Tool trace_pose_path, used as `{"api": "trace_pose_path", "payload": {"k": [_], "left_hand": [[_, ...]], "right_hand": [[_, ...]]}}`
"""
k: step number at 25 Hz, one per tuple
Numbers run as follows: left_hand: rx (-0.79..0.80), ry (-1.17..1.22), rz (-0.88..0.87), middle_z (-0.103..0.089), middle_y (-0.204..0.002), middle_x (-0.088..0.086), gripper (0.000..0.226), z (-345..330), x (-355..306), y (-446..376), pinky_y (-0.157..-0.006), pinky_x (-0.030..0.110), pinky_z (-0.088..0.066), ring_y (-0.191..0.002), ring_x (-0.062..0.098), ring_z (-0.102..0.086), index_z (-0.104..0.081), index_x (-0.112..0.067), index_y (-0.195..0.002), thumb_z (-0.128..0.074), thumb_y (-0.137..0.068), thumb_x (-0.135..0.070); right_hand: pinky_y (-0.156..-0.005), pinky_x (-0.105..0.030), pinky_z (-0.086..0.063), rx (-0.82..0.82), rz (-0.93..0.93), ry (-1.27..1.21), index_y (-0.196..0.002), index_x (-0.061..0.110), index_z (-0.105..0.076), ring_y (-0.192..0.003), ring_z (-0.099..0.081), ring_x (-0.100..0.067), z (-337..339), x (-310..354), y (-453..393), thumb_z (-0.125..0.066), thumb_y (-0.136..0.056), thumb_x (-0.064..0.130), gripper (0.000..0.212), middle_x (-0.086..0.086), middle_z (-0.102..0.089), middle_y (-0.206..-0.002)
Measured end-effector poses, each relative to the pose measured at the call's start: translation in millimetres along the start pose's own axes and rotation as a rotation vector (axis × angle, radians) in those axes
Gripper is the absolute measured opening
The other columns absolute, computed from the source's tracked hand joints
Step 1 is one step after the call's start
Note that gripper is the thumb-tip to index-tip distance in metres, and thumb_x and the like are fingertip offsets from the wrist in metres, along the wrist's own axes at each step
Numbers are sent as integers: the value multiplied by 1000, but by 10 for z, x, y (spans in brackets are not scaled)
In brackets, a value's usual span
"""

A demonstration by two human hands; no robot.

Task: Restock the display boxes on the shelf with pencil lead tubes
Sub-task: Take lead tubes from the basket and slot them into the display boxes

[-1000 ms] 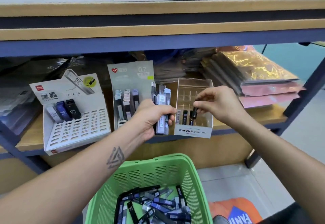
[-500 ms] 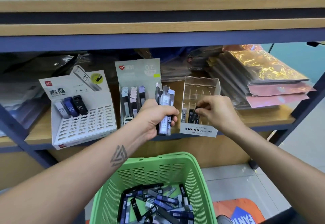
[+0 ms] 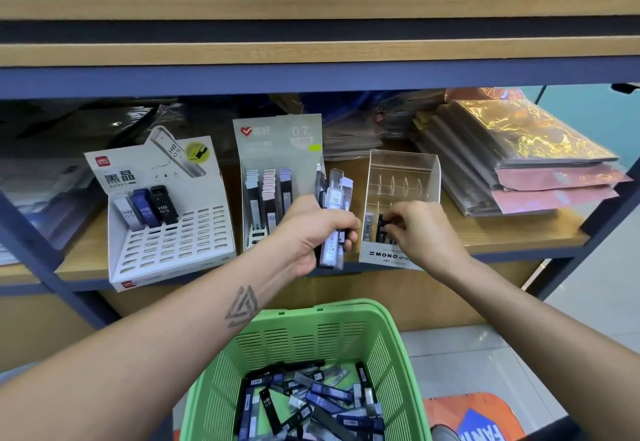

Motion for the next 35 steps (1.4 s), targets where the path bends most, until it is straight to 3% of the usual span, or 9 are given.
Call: {"api": "trace_pose_path", "payload": {"k": [7,11,13,18,21,25,28,32,35], "left_hand": [[29,10,21,-58,-61,16,18,-10,33,-7,-48,27,-47,-50,21,-57,-59,1,-76,-66,-79,18],[103,63,70,-63,-72,19,12,-37,64,26,-48,26,-50,-55,22,-61,-64,5,-88,-63,-83,16],[138,67,73,-65,-76,20,13,-51,70,41,-50,26,-53,-60,23,-64,-65,5,-93,-59,-86,15],[158,127,133,-69,-79,23,16,-19,70,82,-61,37,-63,-66,30,-72,-63,8,-100,-53,-89,14],[164,166,177,-70,-87,28,14,52,65,111,-64,42,-63,-72,34,-74,-64,12,-99,-54,-91,11],[161,70,213,-71,-87,27,12,132,78,152,-59,37,-63,-71,32,-74,-65,11,-97,-63,-93,0],[128,27,225,-70,-77,23,16,183,89,181,-52,33,-60,-61,29,-72,-64,10,-100,-66,-93,-4],[115,83,232,-69,-75,24,17,269,50,262,-51,35,-60,-61,31,-72,-61,13,-103,-61,-96,-2],[115,132,239,-71,-84,28,20,351,23,336,-55,40,-62,-69,35,-74,-59,14,-111,-57,-97,0]], "right_hand": [[-82,-35,-58,-78,-40,-35,-97,11,-77,-85,-72,-21,201,81,-71,-66,-91,6,13,-5,-76,-86],[-66,-30,-59,122,-299,-765,-101,8,-74,-71,-71,-19,143,264,-44,-70,-93,16,11,-10,-75,-84],[-65,-33,-55,183,-352,-904,-105,6,-72,-68,-65,-18,50,324,-44,-74,-92,21,21,-11,-73,-82],[-69,-35,-50,156,-471,-1060,-100,-4,-68,-64,-62,-19,-1,309,-83,-76,-86,5,18,-8,-70,-72],[-65,-32,-49,151,-509,-1182,-95,-1,-63,-57,-59,-18,-6,337,-101,-72,-87,-1,12,-12,-68,-68],[-53,-24,-41,138,-523,-1264,-92,2,-55,-52,-51,-15,-20,391,-127,-62,-88,-4,11,-26,-74,-93],[-46,-19,-38,174,-514,-1376,-93,5,-51,-51,-48,-12,-42,425,-141,-59,-89,-6,14,-25,-74,-98],[-49,-16,-47,278,-432,-1461,-102,3,-61,-54,-55,-11,-66,536,-169,-62,-93,0,10,-25,-73,-98],[-52,-20,-45,303,-390,-1311,-108,-2,-64,-57,-55,-15,-44,596,-249,-58,-95,-1,15,-25,-74,-102]]}}
Point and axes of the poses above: each hand's wrist, its own y-axis away from the middle knuckle, its own z-axis out of the back of the hand, x = y × z, the point moved 4 cm from there along -y, towards the middle knuckle
